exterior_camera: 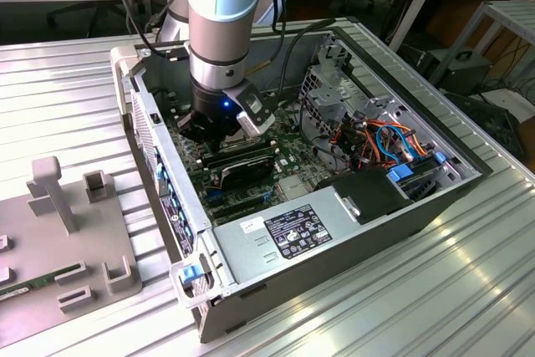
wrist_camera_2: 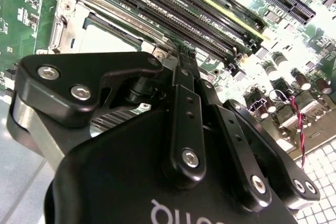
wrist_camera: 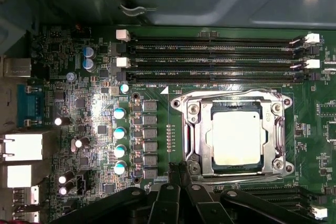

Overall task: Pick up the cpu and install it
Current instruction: 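Install the second cpu locking lever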

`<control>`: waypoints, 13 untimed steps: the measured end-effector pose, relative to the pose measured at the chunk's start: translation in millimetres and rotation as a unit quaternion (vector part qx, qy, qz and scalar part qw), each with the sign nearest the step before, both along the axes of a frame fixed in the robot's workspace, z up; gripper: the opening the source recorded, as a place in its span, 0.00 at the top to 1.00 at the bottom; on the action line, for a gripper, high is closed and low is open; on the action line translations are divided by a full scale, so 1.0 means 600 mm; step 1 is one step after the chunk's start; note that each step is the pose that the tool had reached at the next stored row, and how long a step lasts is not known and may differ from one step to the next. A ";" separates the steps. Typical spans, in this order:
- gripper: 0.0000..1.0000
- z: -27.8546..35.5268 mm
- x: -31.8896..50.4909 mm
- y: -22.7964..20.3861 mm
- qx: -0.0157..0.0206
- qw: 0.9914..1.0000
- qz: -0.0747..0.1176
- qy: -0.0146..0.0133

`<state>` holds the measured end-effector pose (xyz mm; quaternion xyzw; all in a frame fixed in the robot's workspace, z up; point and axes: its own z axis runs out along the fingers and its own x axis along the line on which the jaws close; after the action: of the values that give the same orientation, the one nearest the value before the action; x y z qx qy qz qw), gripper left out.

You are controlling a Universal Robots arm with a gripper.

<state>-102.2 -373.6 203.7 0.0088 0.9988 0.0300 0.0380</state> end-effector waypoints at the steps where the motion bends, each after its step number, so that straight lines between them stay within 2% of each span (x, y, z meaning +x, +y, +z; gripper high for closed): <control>1: 0.89 0.000 0.000 0.0008 0.000 1.000 0.000 0.000; 8: 0.89 -0.001 0.000 0.0037 0.005 1.000 0.000 -0.001; 13: 0.89 -0.001 0.000 0.0035 0.005 1.000 0.000 -0.001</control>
<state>-102.2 -371.4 202.8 0.0089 0.9986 0.0350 0.0395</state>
